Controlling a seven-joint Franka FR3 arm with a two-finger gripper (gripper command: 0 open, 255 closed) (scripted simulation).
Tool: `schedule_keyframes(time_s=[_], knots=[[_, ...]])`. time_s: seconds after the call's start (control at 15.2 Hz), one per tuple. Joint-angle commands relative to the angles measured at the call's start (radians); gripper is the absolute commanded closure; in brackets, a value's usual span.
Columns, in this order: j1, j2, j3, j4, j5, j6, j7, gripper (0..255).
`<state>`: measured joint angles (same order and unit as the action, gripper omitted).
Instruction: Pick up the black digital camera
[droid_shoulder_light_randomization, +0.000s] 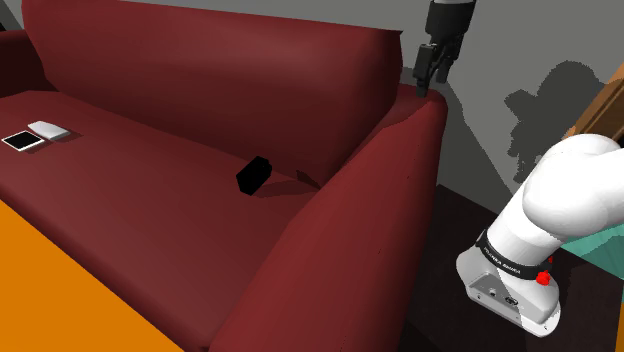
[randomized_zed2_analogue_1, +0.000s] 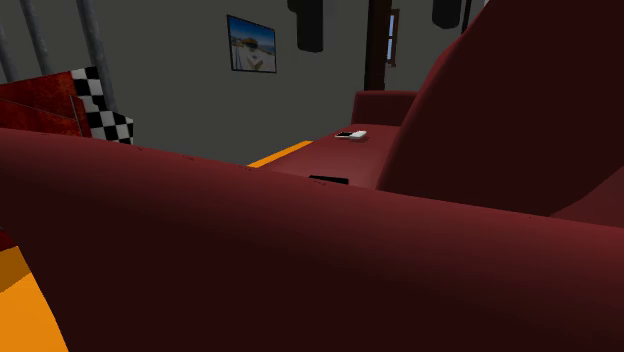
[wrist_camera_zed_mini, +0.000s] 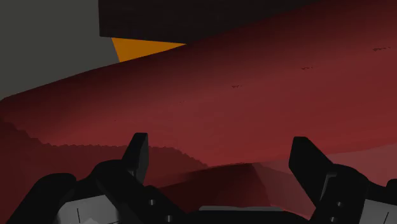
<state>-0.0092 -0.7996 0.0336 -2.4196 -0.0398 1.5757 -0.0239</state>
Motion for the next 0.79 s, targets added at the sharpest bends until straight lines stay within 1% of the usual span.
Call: schedule_keyframes(time_s=[0.0,0.4,0.73], knots=[[0.000,0.000,0.000,0.000,0.000,0.000,0.000,0],[0.003,0.102,0.125,-0.037,0.087,0.155,0.218,0],[-0.004,0.235,0.228,-0.021,0.131,0.290,0.396,0]])
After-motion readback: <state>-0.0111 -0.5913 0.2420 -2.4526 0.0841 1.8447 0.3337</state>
